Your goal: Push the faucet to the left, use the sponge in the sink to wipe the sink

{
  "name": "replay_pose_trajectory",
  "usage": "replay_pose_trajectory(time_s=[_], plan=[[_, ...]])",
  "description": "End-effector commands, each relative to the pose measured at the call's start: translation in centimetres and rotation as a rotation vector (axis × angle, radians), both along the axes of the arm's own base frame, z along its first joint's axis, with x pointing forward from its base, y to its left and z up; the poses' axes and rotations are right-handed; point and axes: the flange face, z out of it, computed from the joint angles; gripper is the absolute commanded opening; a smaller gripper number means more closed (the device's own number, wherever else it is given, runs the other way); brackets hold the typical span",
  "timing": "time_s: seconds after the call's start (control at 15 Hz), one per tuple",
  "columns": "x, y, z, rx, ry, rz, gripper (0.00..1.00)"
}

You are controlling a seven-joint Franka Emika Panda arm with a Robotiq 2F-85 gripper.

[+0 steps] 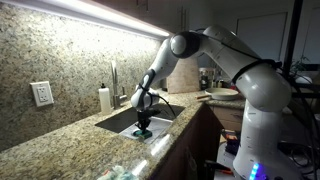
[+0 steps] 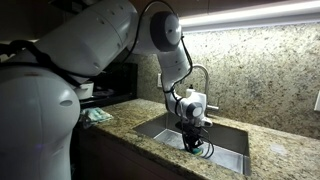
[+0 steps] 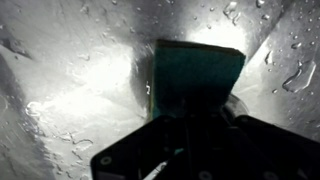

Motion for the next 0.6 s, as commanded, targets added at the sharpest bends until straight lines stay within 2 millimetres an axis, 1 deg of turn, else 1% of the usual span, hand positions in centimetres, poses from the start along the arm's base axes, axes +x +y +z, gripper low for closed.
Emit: replay_pose_trajectory(time_s=[0.0, 0.27, 0.4, 0.53], plan=[[-4.2, -4.4, -1.7, 0.012, 0.059, -0.131, 0.0], [-5.2, -7.9, -1.7, 0.013, 0.055, -0.215, 0.0], [-5.1, -9.1, -1.8, 0.013, 0.051, -0.235, 0.0], [-4.4, -9.8, -1.9, 0.008, 0.027, -0.247, 0.0]])
